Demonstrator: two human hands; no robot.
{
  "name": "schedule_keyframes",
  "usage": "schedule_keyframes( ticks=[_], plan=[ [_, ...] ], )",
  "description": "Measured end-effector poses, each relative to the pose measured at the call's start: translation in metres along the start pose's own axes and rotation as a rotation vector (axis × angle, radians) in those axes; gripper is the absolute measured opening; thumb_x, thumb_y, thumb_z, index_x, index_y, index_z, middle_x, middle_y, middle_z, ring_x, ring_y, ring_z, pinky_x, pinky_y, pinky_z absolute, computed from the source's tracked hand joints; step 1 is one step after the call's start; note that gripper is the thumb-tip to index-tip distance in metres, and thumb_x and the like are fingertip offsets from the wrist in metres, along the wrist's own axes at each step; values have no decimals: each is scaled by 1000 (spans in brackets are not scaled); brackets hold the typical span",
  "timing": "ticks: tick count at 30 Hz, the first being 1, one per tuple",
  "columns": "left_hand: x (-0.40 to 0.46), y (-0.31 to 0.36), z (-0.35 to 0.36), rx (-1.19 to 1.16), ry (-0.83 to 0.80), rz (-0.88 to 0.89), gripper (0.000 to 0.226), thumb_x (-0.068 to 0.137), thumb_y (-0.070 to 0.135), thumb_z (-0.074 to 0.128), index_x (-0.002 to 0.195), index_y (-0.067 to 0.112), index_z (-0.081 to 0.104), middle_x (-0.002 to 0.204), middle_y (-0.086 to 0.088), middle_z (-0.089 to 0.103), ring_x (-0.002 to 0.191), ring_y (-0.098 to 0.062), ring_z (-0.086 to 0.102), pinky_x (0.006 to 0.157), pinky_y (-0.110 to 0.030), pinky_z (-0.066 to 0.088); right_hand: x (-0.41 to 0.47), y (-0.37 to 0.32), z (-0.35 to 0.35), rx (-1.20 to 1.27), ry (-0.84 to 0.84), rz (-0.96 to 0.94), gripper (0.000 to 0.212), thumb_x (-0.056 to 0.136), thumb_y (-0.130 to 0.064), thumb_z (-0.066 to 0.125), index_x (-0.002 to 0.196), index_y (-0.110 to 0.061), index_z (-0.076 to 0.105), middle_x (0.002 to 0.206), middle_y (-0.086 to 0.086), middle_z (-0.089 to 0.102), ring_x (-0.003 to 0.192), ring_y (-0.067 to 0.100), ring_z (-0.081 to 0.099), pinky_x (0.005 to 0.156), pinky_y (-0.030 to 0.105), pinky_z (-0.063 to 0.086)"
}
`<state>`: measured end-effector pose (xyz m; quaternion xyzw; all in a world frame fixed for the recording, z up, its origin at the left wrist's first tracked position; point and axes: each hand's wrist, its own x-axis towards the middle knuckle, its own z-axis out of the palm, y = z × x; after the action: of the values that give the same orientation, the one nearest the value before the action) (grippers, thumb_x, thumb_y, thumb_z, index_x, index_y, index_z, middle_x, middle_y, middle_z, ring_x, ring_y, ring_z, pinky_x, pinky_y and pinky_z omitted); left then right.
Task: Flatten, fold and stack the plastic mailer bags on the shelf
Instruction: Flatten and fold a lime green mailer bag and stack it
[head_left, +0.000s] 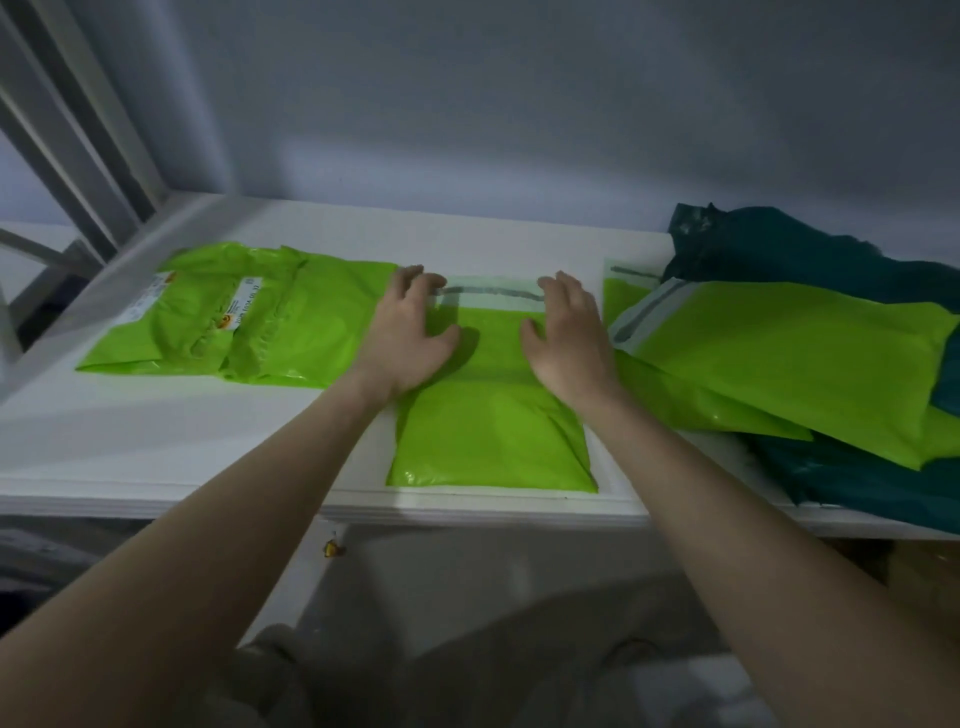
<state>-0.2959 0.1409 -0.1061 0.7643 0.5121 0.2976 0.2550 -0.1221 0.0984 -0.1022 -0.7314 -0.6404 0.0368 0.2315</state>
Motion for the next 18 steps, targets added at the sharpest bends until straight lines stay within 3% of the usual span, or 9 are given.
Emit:
schedule_keyframes(
  ticks=[3, 7, 9, 11, 12, 14, 15, 17, 18],
  plan=[
    [1, 2, -17, 97, 83, -44, 37, 83, 14, 58, 119, 4, 56, 123, -18, 50, 105, -32, 56, 93, -27, 36, -2, 7, -16, 37, -11, 100, 43, 87, -16, 52, 128, -6, 44, 125, 17, 48, 114, 32, 47, 89, 38, 42],
    [-3, -1, -26, 117, -19, -212, 37, 83, 13, 59, 120, 5, 53, 117, -14, 62, 94, -33, 64, 85, -35, 49, -9, 12, -23, 168, -117, 298, 45, 82, -10, 57, 124, -6, 42, 115, 14, 53, 98, 32, 57, 77, 34, 46],
    [-4, 0, -26, 24, -58, -314, 41, 82, 10, 59, 122, 5, 52, 113, -12, 63, 79, -27, 67, 77, -36, 55, -11, 8, -23, 372, -145, 442, 47, 81, -5, 56, 125, -7, 40, 100, 7, 51, 70, 31, 62, 54, 29, 53],
    [-3, 4, -24, -222, -74, -428, 43, 83, 3, 58, 126, 3, 47, 89, -8, 66, 48, -10, 62, 56, -26, 55, -11, 3, -26, 597, -152, 582, 46, 83, 1, 54, 124, -8, 37, 87, 4, 48, 41, 19, 57, 33, 18, 43],
    [-3, 6, -23, -358, -87, -487, 44, 84, -2, 56, 127, 1, 43, 70, -5, 65, 34, -5, 54, 45, -20, 51, -10, 2, -25, 696, -152, 631, 44, 83, 3, 53, 121, -10, 35, 91, 8, 50, 33, 15, 54, 30, 16, 41],
    [-2, 10, -22, -523, -114, -558, 43, 85, -8, 52, 125, 1, 40, 38, 0, 55, 25, -3, 43, 37, -13, 41, -9, 2, -25, 846, -143, 705, 43, 84, 7, 51, 114, -13, 29, 111, 16, 46, 28, 13, 54, 31, 18, 43],
    [-2, 12, -22, -573, -121, -569, 36, 86, -9, 51, 119, 3, 43, 35, 0, 51, 25, -3, 43, 36, -12, 40, -9, 2, -25, 895, -139, 733, 44, 84, 9, 50, 116, -13, 28, 116, 18, 43, 28, 13, 54, 31, 19, 44],
    [-2, 15, -24, -607, -142, -558, 14, 87, -9, 51, 87, 5, 52, 38, -2, 52, 27, -2, 46, 37, -10, 42, -10, 3, -25, 927, -143, 762, 46, 86, 11, 48, 120, -10, 26, 111, 19, 42, 26, 11, 52, 30, 20, 44],
    [-1, 14, -24, -602, -146, -546, 22, 88, -8, 50, 72, 6, 49, 38, -1, 53, 28, -1, 48, 38, -9, 43, -11, 4, -25, 926, -154, 768, 44, 86, 12, 47, 119, -9, 27, 104, 19, 45, 26, 10, 52, 30, 20, 44]
  ],
)
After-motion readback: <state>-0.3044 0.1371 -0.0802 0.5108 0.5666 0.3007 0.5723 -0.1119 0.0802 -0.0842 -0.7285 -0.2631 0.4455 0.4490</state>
